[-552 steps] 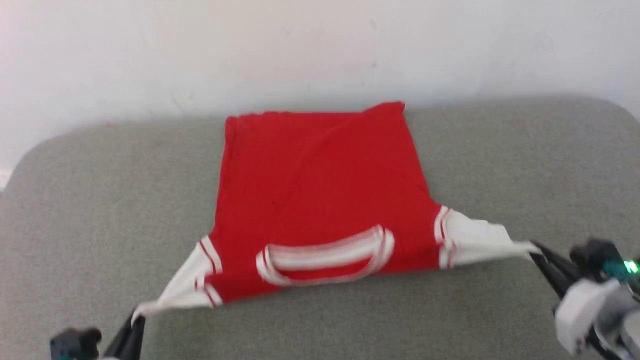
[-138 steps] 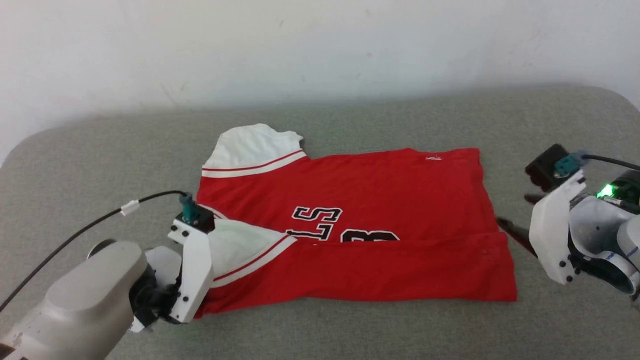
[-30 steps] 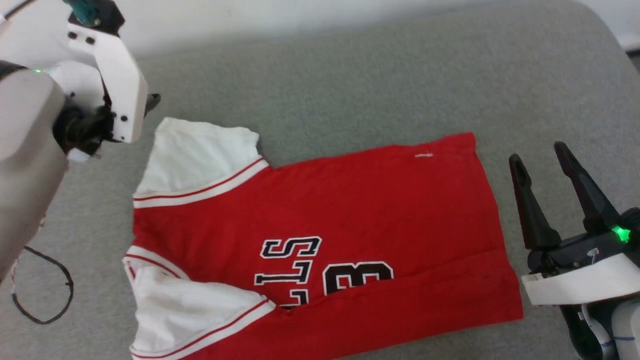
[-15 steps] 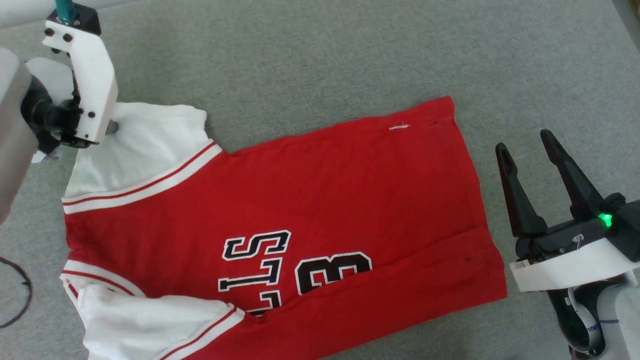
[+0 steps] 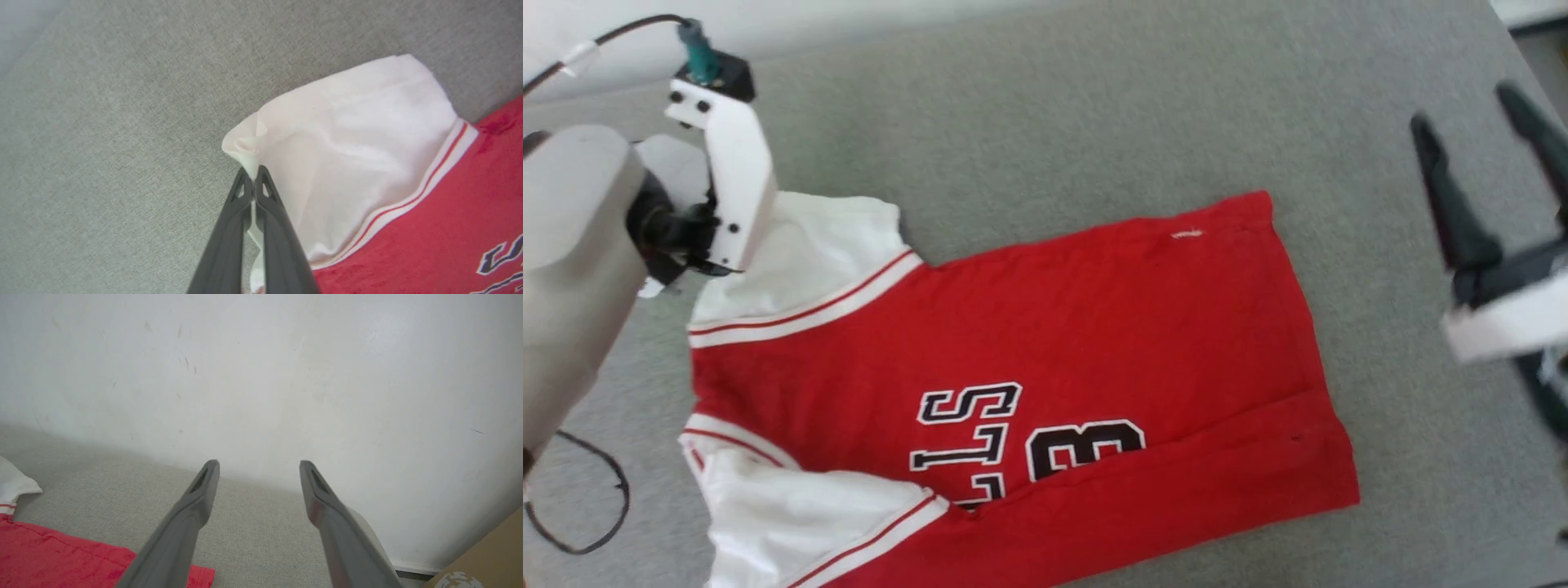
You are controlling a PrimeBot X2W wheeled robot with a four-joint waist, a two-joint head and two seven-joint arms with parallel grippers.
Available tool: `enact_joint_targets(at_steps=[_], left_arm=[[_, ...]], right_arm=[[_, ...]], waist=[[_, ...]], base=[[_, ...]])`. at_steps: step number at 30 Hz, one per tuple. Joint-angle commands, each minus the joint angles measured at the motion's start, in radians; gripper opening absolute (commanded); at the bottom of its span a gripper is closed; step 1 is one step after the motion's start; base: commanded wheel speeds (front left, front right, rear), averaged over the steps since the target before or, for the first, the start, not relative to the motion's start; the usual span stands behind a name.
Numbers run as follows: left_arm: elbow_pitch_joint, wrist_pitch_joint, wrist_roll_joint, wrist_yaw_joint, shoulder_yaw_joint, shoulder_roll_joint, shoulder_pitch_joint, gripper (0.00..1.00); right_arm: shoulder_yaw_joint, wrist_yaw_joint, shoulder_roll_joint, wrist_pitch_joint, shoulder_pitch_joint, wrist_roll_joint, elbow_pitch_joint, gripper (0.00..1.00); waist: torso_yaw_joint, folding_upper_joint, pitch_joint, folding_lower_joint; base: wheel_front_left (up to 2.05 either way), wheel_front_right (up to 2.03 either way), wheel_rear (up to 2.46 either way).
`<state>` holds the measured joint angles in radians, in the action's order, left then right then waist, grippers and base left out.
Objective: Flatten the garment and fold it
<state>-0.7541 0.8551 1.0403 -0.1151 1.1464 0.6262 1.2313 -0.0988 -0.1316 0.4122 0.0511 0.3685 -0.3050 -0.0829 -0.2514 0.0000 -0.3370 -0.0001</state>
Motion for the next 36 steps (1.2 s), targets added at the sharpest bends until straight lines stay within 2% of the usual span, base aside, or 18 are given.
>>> enact_joint_targets(at_steps=[1, 5, 11, 14, 18, 22, 27, 34, 35, 36], left_arm=[[0.01, -0.009, -0.004, -0.007, 0.008, -0.005, -0.011, 0.0], [0.066, -0.043, -0.002, -0.012, 0.02, -0.02, -0.015, 0.0], [0.137, -0.066, -0.001, -0.015, 0.042, -0.034, -0.005, 0.0], [0.167, -0.075, -0.001, -0.015, 0.052, -0.039, 0.003, 0.0], [0.201, -0.085, -0.001, -0.015, 0.061, -0.041, 0.021, 0.0], [0.224, -0.097, 0.001, -0.015, 0.065, -0.048, 0.049, 0.0], [0.232, -0.114, 0.002, -0.015, 0.072, -0.054, 0.076, 0.0], [0.223, -0.142, 0.012, -0.015, 0.086, -0.054, 0.086, 0.0], [0.222, -0.146, 0.015, -0.015, 0.088, -0.051, 0.085, 0.0], [0.219, -0.151, 0.018, -0.015, 0.09, -0.048, 0.082, 0.0]], right_arm=[[-0.007, 0.001, 0.011, -0.023, 0.027, -0.012, 0.015, 1.0], [-0.096, 0.001, 0.111, -0.21, 0.144, -0.063, 0.097, 1.0], [-0.32, 0.001, 0.217, -0.627, 0.305, -0.263, 0.237, 1.0], [-0.419, 0.001, 0.239, -0.805, 0.382, -0.364, 0.295, 1.0], [-0.489, 0.001, 0.219, -0.949, 0.474, -0.433, 0.39, 1.0], [-0.5, 0.001, 0.181, -1.005, 0.532, -0.434, 0.522, 1.0], [-0.507, 0.001, 0.128, -0.976, 0.539, -0.415, 0.657, 1.0], [-0.601, 0.001, 0.109, -0.902, 0.486, -0.432, 0.715, 1.0], [-0.607, 0.001, 0.111, -0.878, 0.485, -0.439, 0.716, 0.0], [-0.613, 0.001, 0.114, -0.858, 0.485, -0.445, 0.718, 0.0]], waist=[[0.053, 0.0, 0.053, 0.0001], [0.09, 0.0, 0.075, 0.0001], [0.139, 0.0, 0.07, 0.0001], [0.159, 0.0, 0.053, 0.0001], [0.183, 0.0, 0.019, 0.0001], [0.21, 0.0, -0.02, 0.0001], [0.238, 0.0, -0.059, 0.0001], [0.248, 0.0, -0.076, 0.0001], [0.245, 0.0, -0.074, 0.0001], [0.242, 0.0, -0.071, 0.0001]], base=[[0.0, 0.0, 0.0], [0.0, 0.0, 0.0], [0.0, 0.0, 0.0], [0.0, 0.0, 0.0], [0.0, 0.0, 0.0], [0.0, 0.0, 0.0], [0.0, 0.0, 0.0], [0.0, 0.0, 0.0], [0.0, 0.0, 0.0], [0.0, 0.0, 0.0]])
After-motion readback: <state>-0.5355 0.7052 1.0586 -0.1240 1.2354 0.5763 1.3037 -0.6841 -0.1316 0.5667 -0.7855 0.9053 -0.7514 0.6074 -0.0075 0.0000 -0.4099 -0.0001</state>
